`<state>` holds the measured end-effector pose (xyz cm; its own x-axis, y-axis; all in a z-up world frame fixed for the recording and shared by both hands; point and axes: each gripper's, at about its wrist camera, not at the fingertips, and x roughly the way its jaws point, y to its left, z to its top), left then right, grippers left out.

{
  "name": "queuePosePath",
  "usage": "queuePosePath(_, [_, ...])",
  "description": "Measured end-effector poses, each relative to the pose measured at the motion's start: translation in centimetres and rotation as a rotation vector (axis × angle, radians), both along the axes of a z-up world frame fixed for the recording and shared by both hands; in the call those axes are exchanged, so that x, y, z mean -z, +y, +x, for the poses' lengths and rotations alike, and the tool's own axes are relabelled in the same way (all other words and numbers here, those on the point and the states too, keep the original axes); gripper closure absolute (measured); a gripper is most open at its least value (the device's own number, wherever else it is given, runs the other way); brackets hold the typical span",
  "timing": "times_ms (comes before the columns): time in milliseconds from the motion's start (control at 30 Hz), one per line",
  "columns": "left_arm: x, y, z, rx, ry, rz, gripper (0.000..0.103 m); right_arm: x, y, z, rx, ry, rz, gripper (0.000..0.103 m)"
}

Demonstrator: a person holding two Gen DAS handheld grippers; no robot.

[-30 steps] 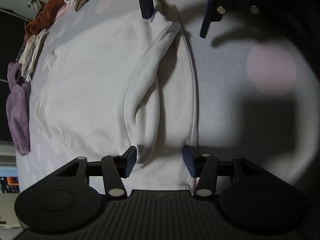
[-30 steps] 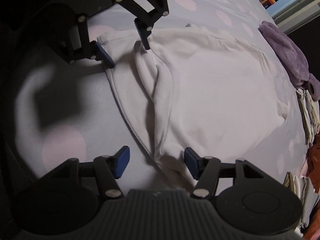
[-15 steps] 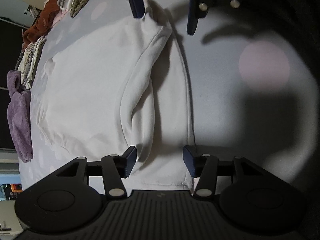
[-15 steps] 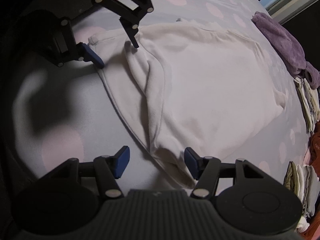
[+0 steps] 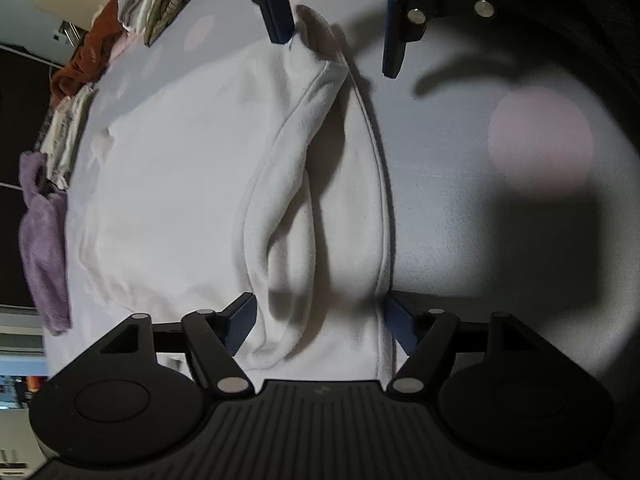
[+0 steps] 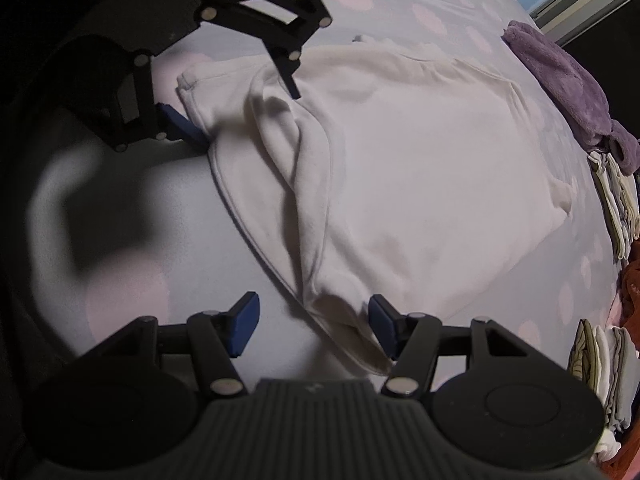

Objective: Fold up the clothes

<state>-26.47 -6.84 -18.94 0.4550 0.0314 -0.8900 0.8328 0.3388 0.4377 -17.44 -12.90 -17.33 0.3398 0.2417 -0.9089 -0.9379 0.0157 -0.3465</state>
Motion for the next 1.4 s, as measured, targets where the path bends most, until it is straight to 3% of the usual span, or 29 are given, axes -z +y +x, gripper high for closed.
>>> queuePosePath(33, [0.1,0.0,0.1,0.001,-0.002,-0.003,0.066,0.0,0.0,0.0,0.001,-0.001,0.000,0.040])
queuePosePath(67, [-0.2,0.2,0.4,-0.015,-0.005,-0.014,0.093,0.0,0.0,0.0,0.002,-0.002,0.000,0.040])
queuePosePath(100, [-0.5,0.5,0.7,-0.035,-0.007,-0.027,0.095,0.1,0.1,0.0,0.001,-0.005,-0.001,0.040])
queuePosePath(300, [-2.3,1.9,2.4,-0.154,-0.020,-0.101,0.095,0.2,0.5,-0.4,-0.014,-0.016,0.000,0.040])
queuePosePath(467, [-5.9,3.3,4.4,-0.247,0.003,-0.225,0.095,0.4,0.9,-0.7,-0.028,-0.042,0.002,0.040])
queuePosePath(600, [-8.8,4.4,5.6,-0.307,0.004,-0.312,0.095,1.0,1.5,-0.8,-0.045,-0.114,-0.004,0.040])
queuePosePath(767, [-11.0,5.1,6.0,-0.336,-0.005,-0.360,0.095,2.2,2.6,-0.4,-0.020,-0.196,-0.029,0.035])
queuePosePath(800, [-11.2,5.2,5.9,-0.337,-0.005,-0.364,0.095,2.4,2.8,-0.1,-0.010,-0.201,-0.035,0.039])
queuePosePath(867, [-11.6,5.3,5.9,-0.339,-0.004,-0.372,0.095,2.5,3.0,0.5,0.015,-0.200,-0.037,0.072])
queuePosePath(900, [-11.4,5.4,5.8,-0.336,-0.003,-0.367,0.095,2.5,3.1,0.8,0.025,-0.196,-0.033,0.084])
queuePosePath(1200, [-9.6,5.6,4.8,-0.272,0.026,-0.342,0.093,-0.7,1.6,1.0,-0.049,-0.165,-0.011,0.090])
queuePosePath(1333, [-6.7,4.5,3.6,-0.177,0.007,-0.207,0.082,-1.4,1.1,1.3,-0.046,-0.150,-0.012,0.090])
queuePosePath(1400, [-5.4,4.0,3.1,-0.137,-0.025,-0.142,0.068,-1.5,1.0,1.5,-0.042,-0.140,-0.011,0.090])
